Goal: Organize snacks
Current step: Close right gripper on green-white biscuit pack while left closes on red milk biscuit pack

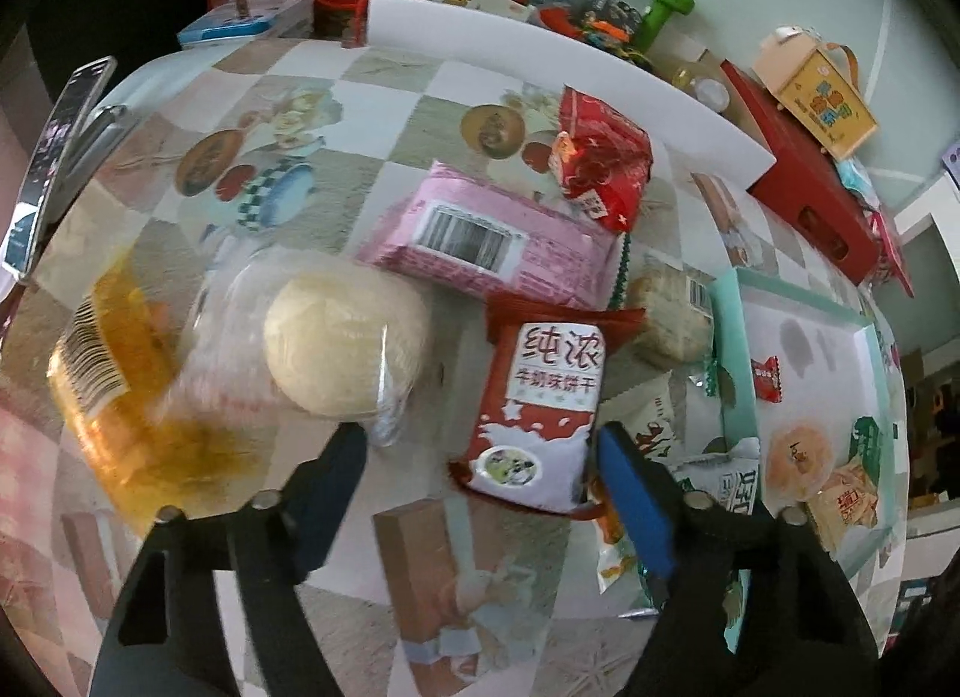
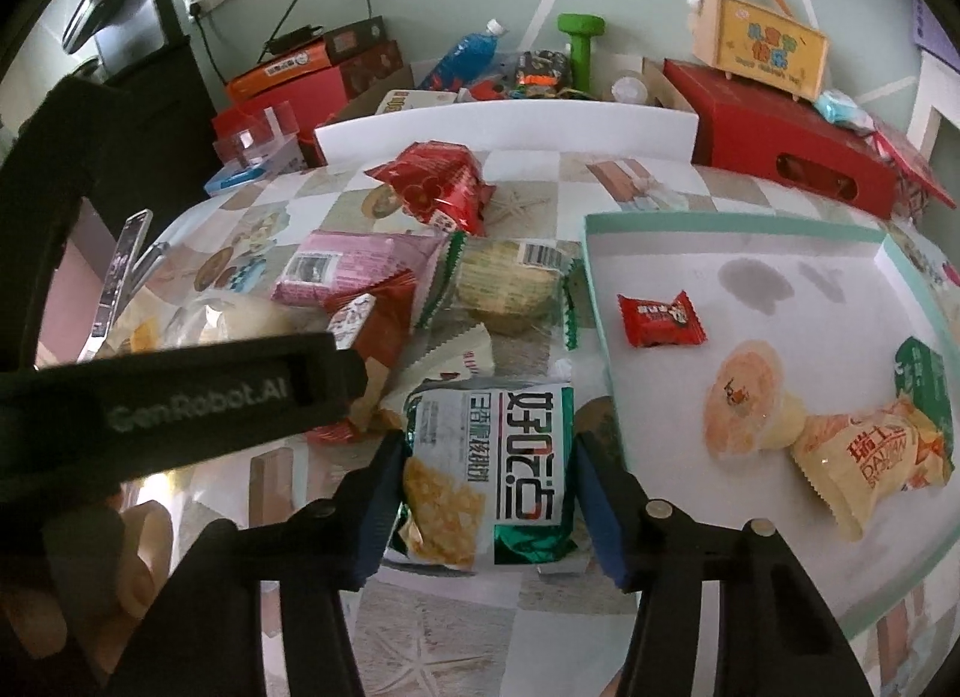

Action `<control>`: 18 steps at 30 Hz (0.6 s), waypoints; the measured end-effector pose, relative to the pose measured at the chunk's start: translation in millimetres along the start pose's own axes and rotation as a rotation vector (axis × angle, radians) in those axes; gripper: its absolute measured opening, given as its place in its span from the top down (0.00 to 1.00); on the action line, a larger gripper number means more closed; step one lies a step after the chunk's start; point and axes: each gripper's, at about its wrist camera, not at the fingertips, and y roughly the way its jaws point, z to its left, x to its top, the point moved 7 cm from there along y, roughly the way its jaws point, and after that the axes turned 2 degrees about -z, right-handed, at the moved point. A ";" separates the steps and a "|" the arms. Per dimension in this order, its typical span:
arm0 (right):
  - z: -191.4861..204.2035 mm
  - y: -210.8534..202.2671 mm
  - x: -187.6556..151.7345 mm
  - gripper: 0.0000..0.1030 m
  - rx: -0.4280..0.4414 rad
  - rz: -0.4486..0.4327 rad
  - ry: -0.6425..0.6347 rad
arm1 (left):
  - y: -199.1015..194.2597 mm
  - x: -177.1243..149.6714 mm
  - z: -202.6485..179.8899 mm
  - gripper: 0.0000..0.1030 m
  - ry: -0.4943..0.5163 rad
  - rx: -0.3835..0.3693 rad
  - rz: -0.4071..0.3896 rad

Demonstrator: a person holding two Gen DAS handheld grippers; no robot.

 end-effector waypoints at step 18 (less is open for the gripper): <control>-3.4 -1.1 1.2 0.46 0.007 0.000 0.017 | 7.9 1.8 -15.9 0.57 0.013 -0.036 -0.008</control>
